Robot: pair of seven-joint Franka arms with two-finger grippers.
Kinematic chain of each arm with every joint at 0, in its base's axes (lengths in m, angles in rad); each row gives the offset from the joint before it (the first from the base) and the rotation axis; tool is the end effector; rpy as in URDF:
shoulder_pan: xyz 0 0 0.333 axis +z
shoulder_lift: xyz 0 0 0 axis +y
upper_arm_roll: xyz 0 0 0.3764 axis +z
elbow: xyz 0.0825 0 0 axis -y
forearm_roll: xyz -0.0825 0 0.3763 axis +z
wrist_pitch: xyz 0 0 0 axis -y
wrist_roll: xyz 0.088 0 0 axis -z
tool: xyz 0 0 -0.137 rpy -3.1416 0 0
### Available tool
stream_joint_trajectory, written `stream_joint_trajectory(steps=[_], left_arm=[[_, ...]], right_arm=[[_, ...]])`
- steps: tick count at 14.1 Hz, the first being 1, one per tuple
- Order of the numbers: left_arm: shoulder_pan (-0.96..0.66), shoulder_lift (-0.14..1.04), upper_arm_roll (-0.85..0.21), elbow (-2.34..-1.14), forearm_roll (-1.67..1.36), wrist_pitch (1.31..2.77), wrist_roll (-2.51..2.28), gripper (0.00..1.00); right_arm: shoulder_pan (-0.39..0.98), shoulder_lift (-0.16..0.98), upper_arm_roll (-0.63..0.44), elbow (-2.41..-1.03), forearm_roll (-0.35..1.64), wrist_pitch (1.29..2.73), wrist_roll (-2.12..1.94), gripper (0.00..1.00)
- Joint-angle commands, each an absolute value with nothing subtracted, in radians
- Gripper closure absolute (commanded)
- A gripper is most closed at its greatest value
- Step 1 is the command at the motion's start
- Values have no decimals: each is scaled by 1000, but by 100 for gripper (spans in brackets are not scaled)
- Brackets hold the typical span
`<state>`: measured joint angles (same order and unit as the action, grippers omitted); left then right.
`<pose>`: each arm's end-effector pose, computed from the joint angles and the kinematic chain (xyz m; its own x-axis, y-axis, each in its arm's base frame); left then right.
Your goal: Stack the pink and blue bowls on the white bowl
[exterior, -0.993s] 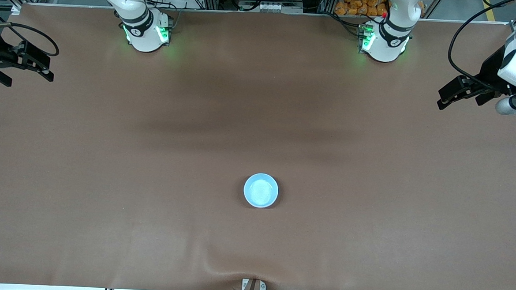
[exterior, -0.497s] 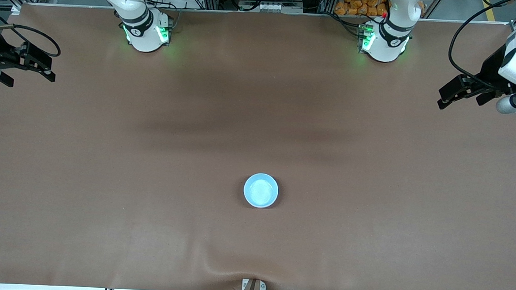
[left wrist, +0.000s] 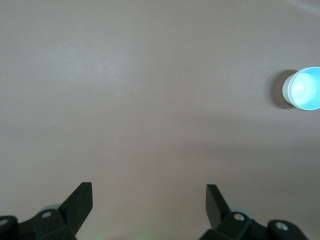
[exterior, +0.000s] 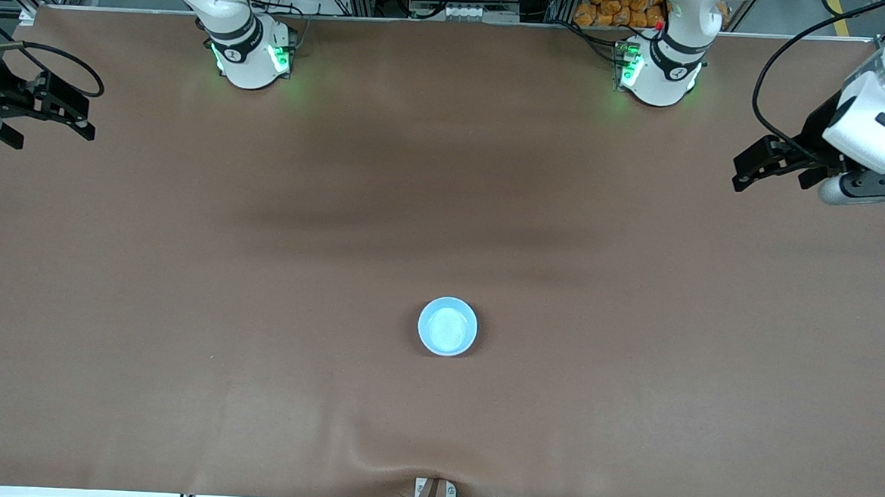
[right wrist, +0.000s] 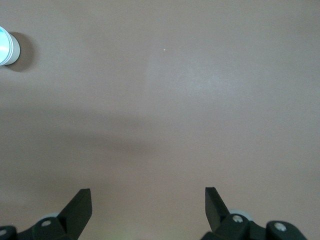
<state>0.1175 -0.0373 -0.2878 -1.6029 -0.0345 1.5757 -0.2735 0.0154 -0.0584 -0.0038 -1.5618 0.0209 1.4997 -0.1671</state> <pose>0.5251 -0.0985 0.6598 0.9947 0.1032 0.0018 0.1031 -0.9943 0.0253 0.5177 0.0089 0.6839 0.9838 0.1792 -0.0001 0.1791 -0.9836 -0.0214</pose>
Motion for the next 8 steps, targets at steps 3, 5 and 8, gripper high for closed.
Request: stream_joint_trajectory(steps=[3, 5, 8], left_arm=[[129, -40, -287, -1583, -37, 1569, -262, 0], [135, -40, -279, -1568, -37, 1568, -262, 0], [135, -40, -275, -1565, -37, 1568, -264, 0]], right_arm=[[14, -58, 2, -1557, 8, 1491, -166, 0], [14, -58, 2, -1557, 8, 1491, -166, 0], [14, -57, 2, -1557, 8, 1491, -167, 0]])
